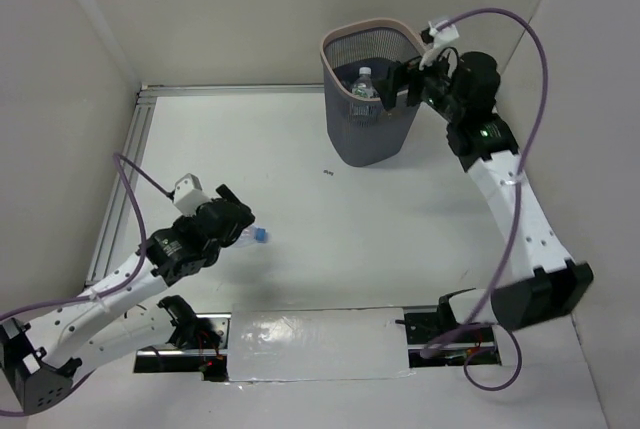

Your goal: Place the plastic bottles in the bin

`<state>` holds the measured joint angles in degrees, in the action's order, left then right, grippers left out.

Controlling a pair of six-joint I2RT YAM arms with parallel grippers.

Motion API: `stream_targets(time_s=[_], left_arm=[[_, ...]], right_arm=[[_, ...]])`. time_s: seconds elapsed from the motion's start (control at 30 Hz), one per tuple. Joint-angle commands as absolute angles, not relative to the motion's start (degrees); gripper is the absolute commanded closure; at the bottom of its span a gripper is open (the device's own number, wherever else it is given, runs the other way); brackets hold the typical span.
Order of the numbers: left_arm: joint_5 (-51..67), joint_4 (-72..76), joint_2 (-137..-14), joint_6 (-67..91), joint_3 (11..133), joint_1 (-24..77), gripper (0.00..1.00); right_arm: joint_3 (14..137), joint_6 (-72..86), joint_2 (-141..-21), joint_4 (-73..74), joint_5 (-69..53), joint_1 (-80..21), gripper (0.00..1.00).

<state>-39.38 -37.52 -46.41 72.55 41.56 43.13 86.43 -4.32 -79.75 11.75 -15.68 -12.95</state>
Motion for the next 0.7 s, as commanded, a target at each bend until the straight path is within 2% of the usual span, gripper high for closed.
stream_targets(time_s=[0.0, 0.07, 0.1, 0.23, 0.27, 0.37, 0.67], left_arm=[[-44.0, -37.4, -49.1, 80.7, 40.5, 42.5, 0.0], [-45.8, -37.4, -51.1, 83.4, 40.5, 42.5, 0.0], [-45.8, -37.4, -52.5, 84.0, 40.5, 42.5, 0.0], [-47.0, -41.3, -60.6, 88.8, 44.2, 41.8, 0.0], [-47.0, -41.3, -62.3, 89.6, 44.8, 41.8, 0.0], [-47.0, -41.1, -67.1, 90.8, 46.0, 40.5, 0.0], [-43.5, -41.6, -78.2, 91.8, 51.5, 36.0, 0.0]], right_arm=[[83.0, -3.3, -67.8, 9.5, -27.4, -13.0, 0.0], [81.0, -1.9, -64.4, 10.0, -30.3, -13.0, 0.07], [79.3, -1.8, -61.6, 11.0, -31.4, -13.0, 0.18], [75.9, -2.5, -56.3, 15.4, -36.6, -14.1, 0.43], [75.0, -2.5, -55.4, 16.6, -37.2, -14.1, 0.56], [71.5, -3.7, -52.0, 17.3, -38.8, -14.6, 0.6], [64.9, -4.7, -47.2, 17.8, -41.0, -14.6, 0.6]])
